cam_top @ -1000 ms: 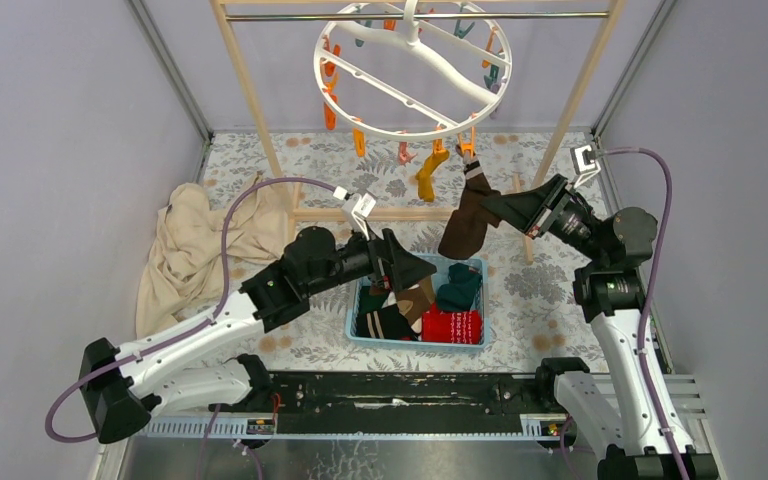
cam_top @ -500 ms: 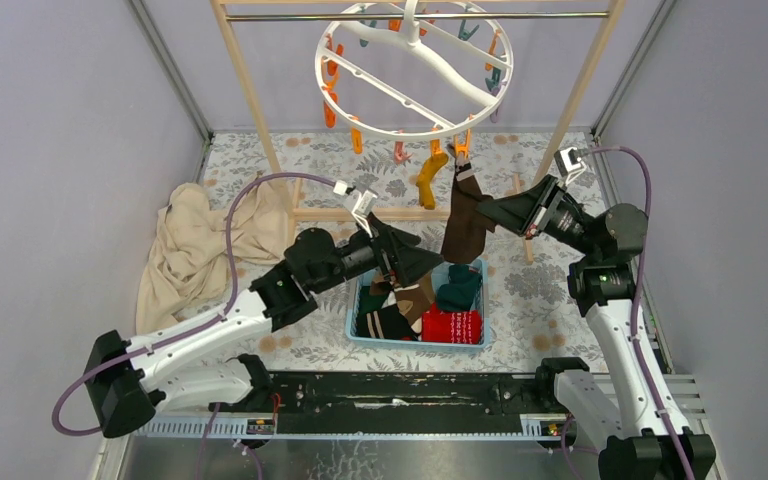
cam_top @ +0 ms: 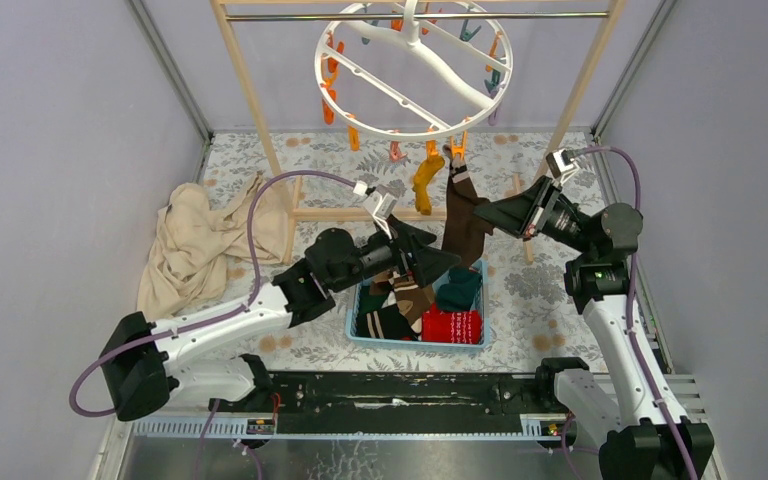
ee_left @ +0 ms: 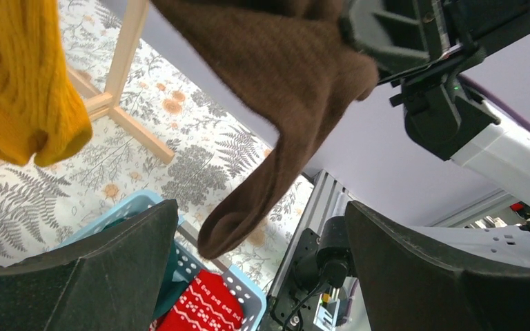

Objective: Remove the socks clipped to the hanger
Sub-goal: Remove the sock from the hanger.

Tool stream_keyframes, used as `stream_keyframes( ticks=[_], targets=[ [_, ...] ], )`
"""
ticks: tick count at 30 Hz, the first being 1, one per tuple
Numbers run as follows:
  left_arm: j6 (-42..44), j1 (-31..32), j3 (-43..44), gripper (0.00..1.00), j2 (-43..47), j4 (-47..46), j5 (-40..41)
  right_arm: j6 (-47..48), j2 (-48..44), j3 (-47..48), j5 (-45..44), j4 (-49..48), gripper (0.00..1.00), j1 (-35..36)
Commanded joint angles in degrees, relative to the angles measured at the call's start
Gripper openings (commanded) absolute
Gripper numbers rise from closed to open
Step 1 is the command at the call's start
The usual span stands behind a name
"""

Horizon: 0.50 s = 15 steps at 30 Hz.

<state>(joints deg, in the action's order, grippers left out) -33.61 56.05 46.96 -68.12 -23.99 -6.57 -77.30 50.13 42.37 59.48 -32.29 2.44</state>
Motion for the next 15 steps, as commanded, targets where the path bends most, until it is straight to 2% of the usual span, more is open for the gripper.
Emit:
stream_keyframes(
  ticks=[1,5,6,9,13,15],
  targets=[
    [1.8,0.9,3.3,0.99,-0.9,-7.4,0.7,-0.8,0.2,-0.7,1.8,-3.3,0.00,0.8],
    [1.9,1.6,4.7,0.98,-1.9,-7.2,0.7,0.0,0.5,-1.0,1.7,-2.8,0.00,1.2],
    [1.9,1.5,4.9,0.94,-2.0,-6.9,0.6,0.4,0.6,-1.0,1.6,-2.5,0.00,1.3],
    [2.0,1.5,5.8,0.75,-2.6,-5.6,0.1,0.8,1.0,-1.0,1.4,-2.3,0.00,1.6],
    [2.3,1.5,7.2,0.39,-3.7,-4.0,-0.9,1.0,1.4,-1.0,1.2,-2.3,0.00,2.0],
    [2.3,1.5,7.3,0.30,-3.9,-3.9,-1.1,1.1,1.5,-0.8,1.1,-2.3,0.00,2.2]
  ],
)
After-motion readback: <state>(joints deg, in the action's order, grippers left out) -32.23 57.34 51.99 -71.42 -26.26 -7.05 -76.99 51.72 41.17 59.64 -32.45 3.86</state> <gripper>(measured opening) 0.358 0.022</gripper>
